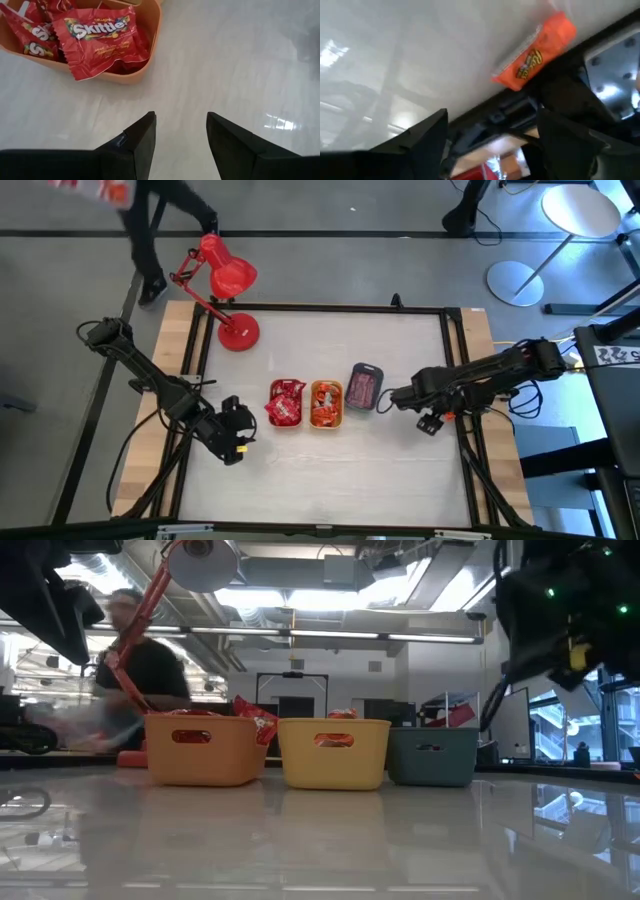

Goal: Sort candy
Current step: Put the orange candy into the yellow bin

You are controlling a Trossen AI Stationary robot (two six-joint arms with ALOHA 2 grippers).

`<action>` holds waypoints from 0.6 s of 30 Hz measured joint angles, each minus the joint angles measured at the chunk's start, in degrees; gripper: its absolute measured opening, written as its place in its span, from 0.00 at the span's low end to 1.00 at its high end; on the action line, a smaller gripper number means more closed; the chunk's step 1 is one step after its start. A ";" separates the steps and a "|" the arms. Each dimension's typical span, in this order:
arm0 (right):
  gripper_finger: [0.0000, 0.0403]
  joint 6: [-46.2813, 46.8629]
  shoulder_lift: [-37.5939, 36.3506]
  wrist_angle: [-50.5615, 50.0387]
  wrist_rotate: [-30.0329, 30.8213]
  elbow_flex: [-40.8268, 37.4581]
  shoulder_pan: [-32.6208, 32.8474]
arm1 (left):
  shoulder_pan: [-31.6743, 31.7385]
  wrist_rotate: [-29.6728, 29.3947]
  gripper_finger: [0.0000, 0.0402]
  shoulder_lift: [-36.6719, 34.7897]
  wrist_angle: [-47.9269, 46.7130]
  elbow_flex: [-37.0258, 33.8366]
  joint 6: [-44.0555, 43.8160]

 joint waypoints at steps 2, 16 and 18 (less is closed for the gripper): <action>0.73 -1.28 1.16 -0.50 0.64 0.00 0.00 | 0.25 0.02 0.41 -0.02 0.27 0.00 -0.01; 0.63 -19.77 16.64 -1.87 4.99 -0.09 0.00 | 0.48 0.00 0.41 0.00 0.23 0.00 0.18; 0.63 -20.46 19.42 -1.49 5.54 0.20 0.00 | 0.48 0.00 0.41 0.00 0.23 0.00 0.80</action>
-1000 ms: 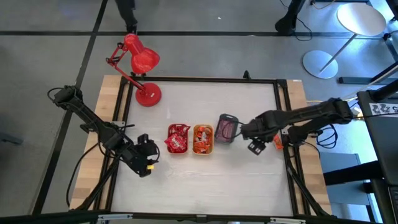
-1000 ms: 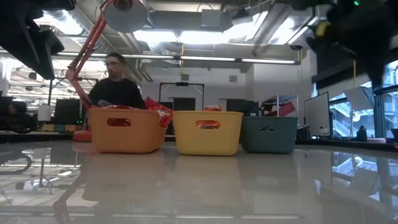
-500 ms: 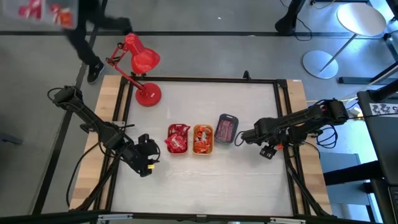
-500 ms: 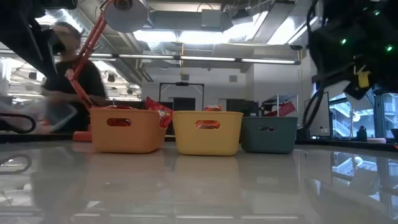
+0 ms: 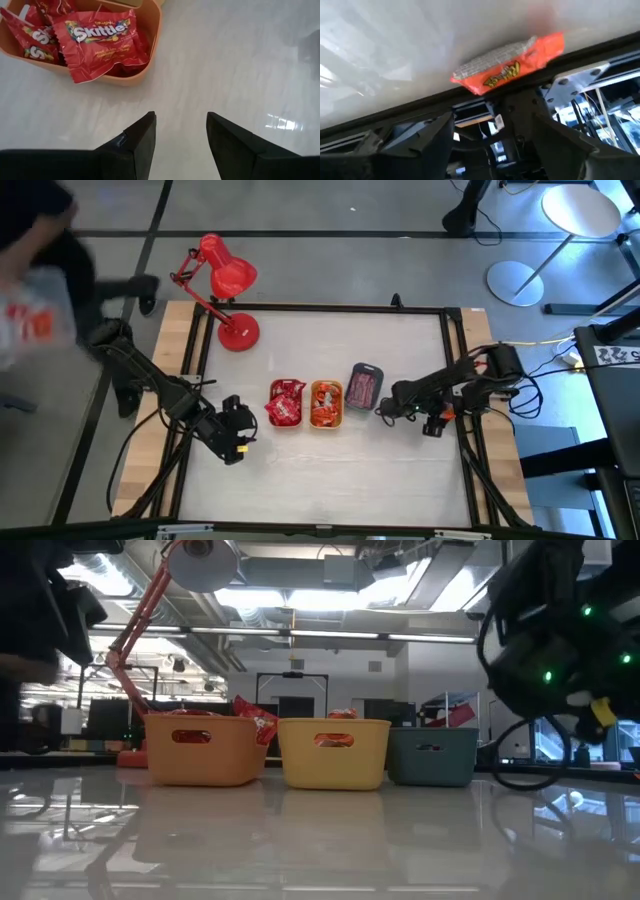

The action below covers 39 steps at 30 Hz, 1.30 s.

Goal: Sort candy
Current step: Put the orange candy into the yellow bin

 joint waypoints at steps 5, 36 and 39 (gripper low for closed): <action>0.67 -0.18 3.51 5.01 -2.59 -0.77 -0.52 | 0.00 0.00 0.41 0.02 -0.03 0.00 0.44; 0.28 -1.56 5.25 5.94 -1.97 -1.15 -9.32 | -0.57 0.02 0.41 0.04 -0.45 0.00 -0.89; 0.21 0.10 2.37 3.79 -1.99 0.82 -9.31 | -0.57 0.02 0.41 0.04 -0.43 0.00 -1.72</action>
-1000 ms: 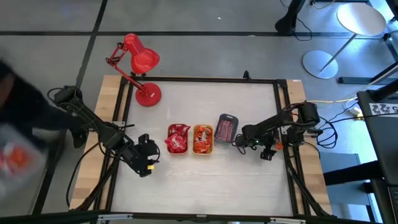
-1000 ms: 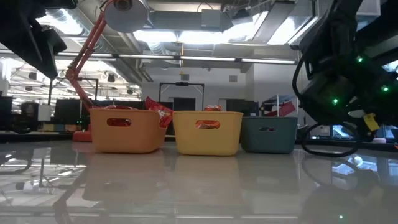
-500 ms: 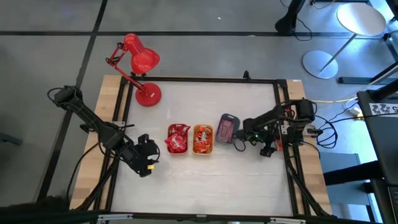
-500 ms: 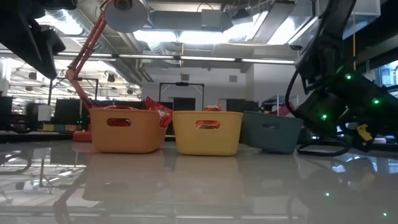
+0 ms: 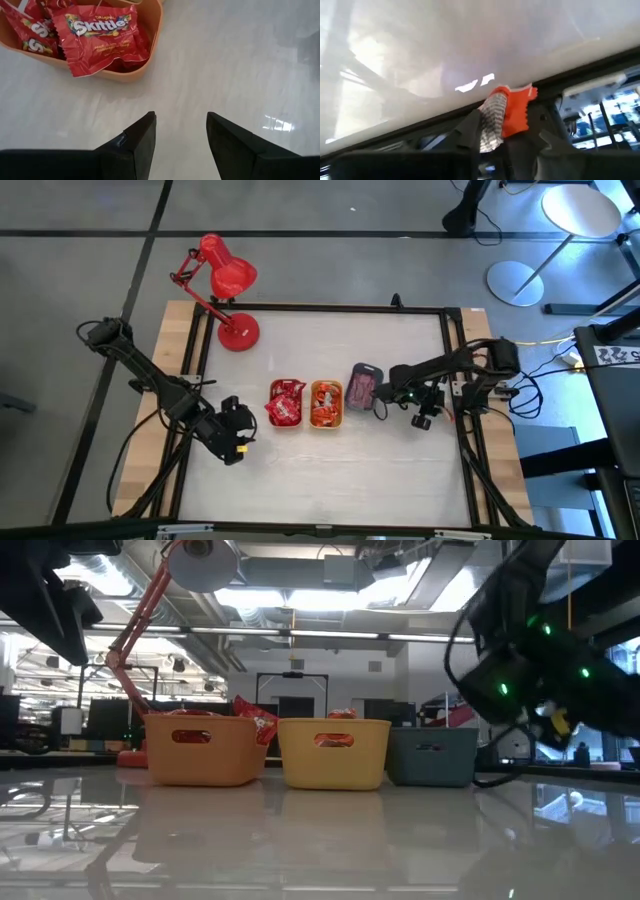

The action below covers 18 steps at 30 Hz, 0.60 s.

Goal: Sort candy
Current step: Put the orange candy into the yellow bin

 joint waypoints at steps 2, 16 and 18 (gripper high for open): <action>0.17 1.20 -2.21 -1.24 0.12 1.47 0.00 | 0.00 0.00 0.41 0.00 -0.01 0.00 -0.46; 0.13 10.64 -15.94 -7.28 0.55 14.32 0.00 | 0.07 0.00 0.41 0.00 0.01 0.00 -0.72; 0.13 11.92 -17.60 -7.21 0.75 16.89 0.04 | 0.07 0.00 0.41 0.00 0.00 0.00 -0.72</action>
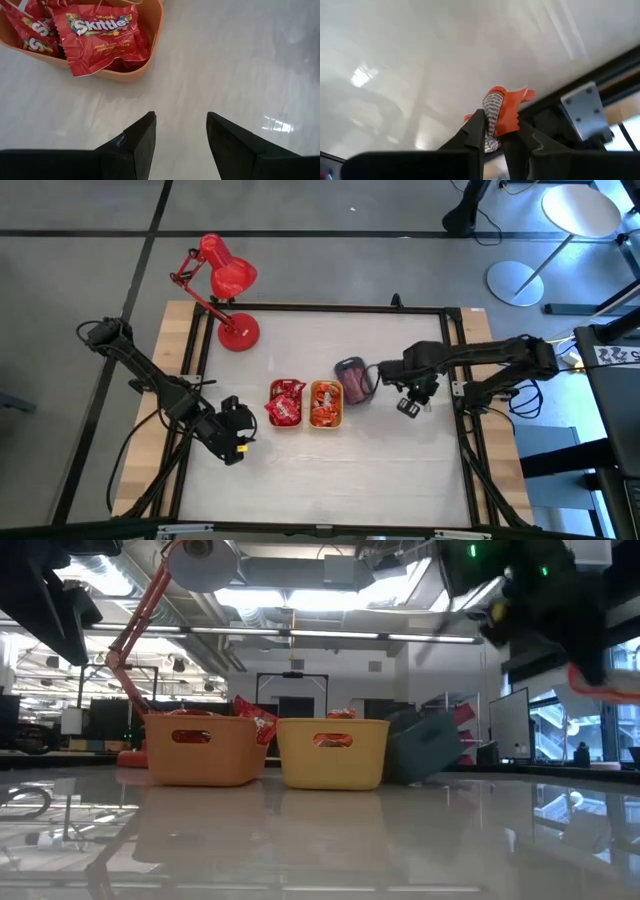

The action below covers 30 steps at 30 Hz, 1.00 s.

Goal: Sort candy
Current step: Put the orange candy into the yellow bin

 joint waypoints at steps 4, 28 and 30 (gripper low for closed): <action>0.13 2.29 -2.17 0.08 1.74 5.59 2.06 | 0.00 0.00 0.41 0.00 -0.01 0.00 -0.05; 0.13 -10.45 1.28 44.07 10.32 16.14 10.77 | 1.25 -0.02 0.41 -0.02 0.00 0.00 1.81; 0.13 -13.10 3.55 49.58 10.11 16.14 10.75 | 1.25 -0.02 0.41 0.00 0.08 0.00 1.77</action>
